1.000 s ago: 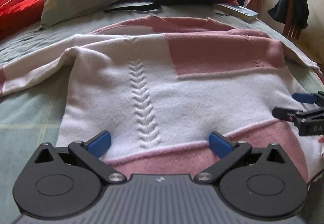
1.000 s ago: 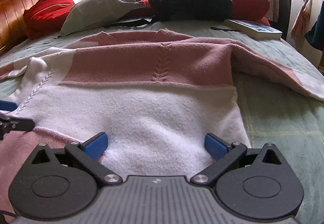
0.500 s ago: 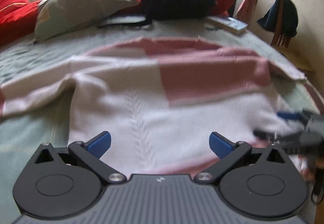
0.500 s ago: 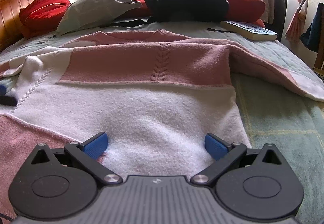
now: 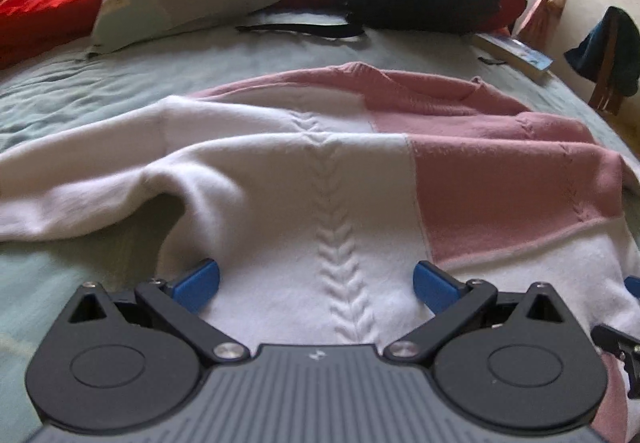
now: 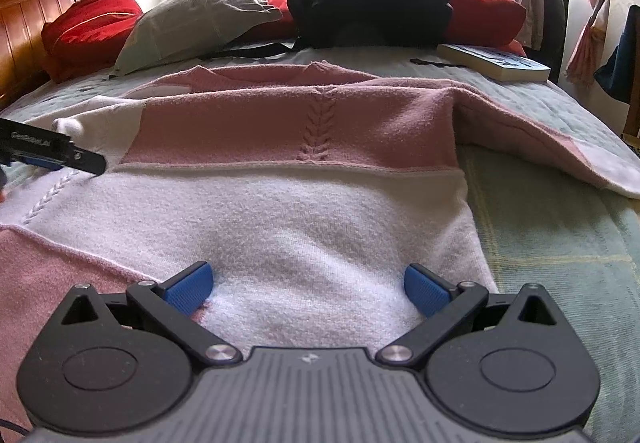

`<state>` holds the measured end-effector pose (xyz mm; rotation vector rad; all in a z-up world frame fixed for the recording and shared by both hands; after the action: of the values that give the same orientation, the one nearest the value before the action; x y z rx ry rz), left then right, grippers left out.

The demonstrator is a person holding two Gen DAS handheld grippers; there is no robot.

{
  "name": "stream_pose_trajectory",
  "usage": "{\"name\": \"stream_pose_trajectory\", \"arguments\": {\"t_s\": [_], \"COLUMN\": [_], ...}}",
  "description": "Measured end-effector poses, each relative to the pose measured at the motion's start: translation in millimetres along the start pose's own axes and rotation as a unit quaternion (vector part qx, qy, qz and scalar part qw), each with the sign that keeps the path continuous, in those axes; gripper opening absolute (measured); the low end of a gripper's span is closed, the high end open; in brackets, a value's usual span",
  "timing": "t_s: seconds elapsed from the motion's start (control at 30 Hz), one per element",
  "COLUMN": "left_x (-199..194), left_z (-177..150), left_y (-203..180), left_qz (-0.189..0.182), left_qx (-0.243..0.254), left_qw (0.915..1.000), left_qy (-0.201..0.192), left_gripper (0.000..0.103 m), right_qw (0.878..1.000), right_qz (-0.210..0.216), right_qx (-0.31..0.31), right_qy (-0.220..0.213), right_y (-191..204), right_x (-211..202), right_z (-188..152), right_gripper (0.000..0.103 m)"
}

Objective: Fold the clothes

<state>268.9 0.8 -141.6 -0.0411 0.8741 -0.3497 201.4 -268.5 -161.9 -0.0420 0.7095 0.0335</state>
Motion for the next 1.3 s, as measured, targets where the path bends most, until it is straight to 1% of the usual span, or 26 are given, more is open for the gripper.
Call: {"name": "stream_pose_trajectory", "arguments": {"t_s": [0.13, 0.2, 0.47, 0.67, 0.87, 0.97, 1.1, 1.2, 1.3], "left_x": [-13, -19, -44, -45, -41, -40, -41, -37, -28], "left_z": [-9, -14, -16, -15, -24, -27, -18, -8, 3], "left_y": [-8, -12, -41, -60, -73, -76, -77, -73, -61], "left_qz": [0.001, 0.011, 0.006, 0.008, 0.039, 0.053, 0.044, 0.029, 0.014], "left_qx": [0.005, 0.009, 0.028, 0.04, 0.038, 0.038, 0.044, 0.048, 0.054], "left_qw": [0.9999, 0.9997, 0.9996, 0.9992, 0.9985, 0.9979, 0.998, 0.9981, 0.998], "left_qy": [0.013, 0.019, 0.0, -0.005, -0.004, 0.003, -0.013, -0.025, -0.031], "left_gripper": [0.102, 0.102, 0.102, 0.102, 0.102, 0.102, 0.102, 0.102, 0.102], "right_qw": [1.0, 1.0, 1.0, 1.0, 1.0, 1.0, 0.999, 0.999, 0.998], "right_qz": [0.001, 0.001, 0.0, 0.006, 0.013, 0.021, 0.037, 0.044, 0.054], "right_qx": [0.001, 0.001, -0.002, -0.003, -0.004, -0.004, -0.008, -0.019, -0.016], "right_qy": [-0.004, -0.004, 0.006, 0.007, 0.0, -0.006, -0.012, -0.012, -0.002], "right_y": [0, 0, 0, -1, -2, -4, -8, -9, -11], "right_x": [0, -1, 0, 1, 0, -1, -5, -8, -11], "right_z": [-1, -1, 1, 1, 0, -1, -3, -3, 1], "right_gripper": [0.103, 0.103, 0.103, 0.103, 0.103, 0.103, 0.103, 0.103, 0.103]}}
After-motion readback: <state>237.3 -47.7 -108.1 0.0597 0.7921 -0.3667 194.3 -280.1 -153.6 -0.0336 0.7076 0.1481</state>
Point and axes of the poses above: each gripper's, at about its wrist camera, not at the fingertips, and x roughly the way its jaws point, y to its left, z to its top, the point moved 4 cm from there along x, roughly the way its jaws point, and after that the axes turned 6 degrees about -z, right-handed, at the moved point
